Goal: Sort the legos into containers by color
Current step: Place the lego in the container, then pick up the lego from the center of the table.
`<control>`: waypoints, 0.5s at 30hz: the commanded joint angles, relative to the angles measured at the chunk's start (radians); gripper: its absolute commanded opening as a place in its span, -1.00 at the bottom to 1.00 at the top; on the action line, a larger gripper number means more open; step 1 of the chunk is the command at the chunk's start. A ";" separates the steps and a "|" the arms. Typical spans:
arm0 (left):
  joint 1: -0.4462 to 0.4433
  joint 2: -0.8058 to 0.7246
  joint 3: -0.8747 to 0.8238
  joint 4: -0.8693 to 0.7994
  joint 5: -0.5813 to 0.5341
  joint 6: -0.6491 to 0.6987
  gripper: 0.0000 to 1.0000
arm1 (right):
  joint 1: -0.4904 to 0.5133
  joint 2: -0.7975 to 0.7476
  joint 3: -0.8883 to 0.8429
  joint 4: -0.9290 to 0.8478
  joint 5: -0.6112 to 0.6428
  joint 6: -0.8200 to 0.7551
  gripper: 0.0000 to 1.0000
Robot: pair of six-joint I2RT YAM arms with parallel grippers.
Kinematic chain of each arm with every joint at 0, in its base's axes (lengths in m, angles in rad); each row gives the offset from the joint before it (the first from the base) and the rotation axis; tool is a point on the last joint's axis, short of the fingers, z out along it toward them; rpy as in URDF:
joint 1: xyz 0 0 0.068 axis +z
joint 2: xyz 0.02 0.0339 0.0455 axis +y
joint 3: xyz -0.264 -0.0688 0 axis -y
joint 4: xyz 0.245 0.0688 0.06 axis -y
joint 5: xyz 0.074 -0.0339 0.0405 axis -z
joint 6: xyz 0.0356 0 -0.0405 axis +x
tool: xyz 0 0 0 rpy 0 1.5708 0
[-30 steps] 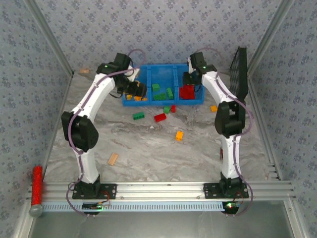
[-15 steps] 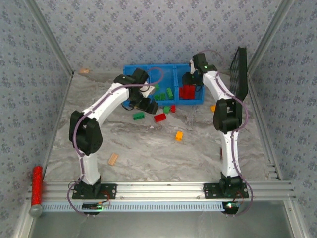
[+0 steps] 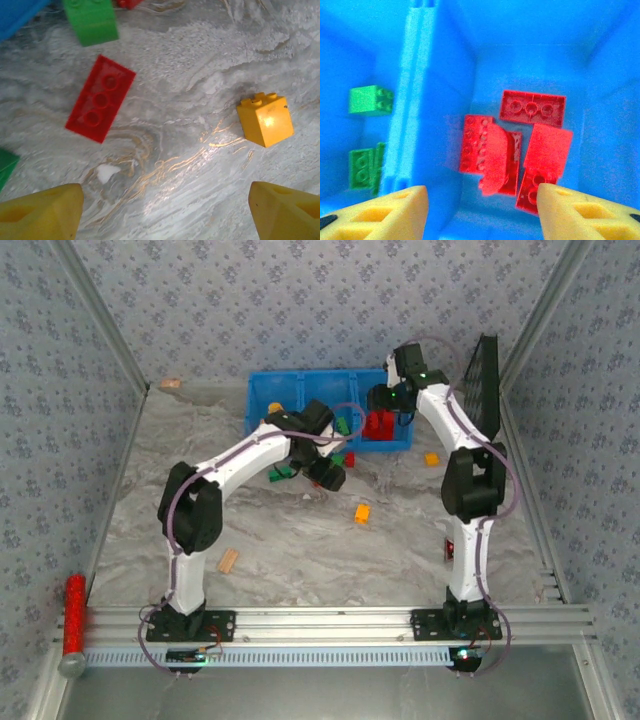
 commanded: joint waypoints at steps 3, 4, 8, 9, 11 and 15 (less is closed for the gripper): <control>0.007 0.091 0.032 0.048 -0.112 0.155 0.71 | 0.007 -0.222 -0.171 0.006 -0.031 -0.012 0.31; 0.006 0.106 0.042 0.048 -0.125 0.175 0.71 | 0.006 -0.262 -0.213 0.006 -0.030 -0.008 0.33; 0.006 0.148 0.067 0.080 -0.138 0.220 0.70 | 0.006 -0.406 -0.383 0.005 -0.014 0.011 0.38; 0.006 0.157 0.072 0.088 -0.138 0.223 0.70 | 0.006 -0.436 -0.421 0.005 -0.010 0.017 0.38; 0.006 0.180 0.091 0.093 -0.138 0.231 0.70 | 0.007 -0.499 -0.506 0.008 0.001 0.032 0.39; 0.006 0.194 0.102 0.102 -0.135 0.231 0.68 | 0.007 -0.599 -0.636 0.017 -0.010 0.076 0.39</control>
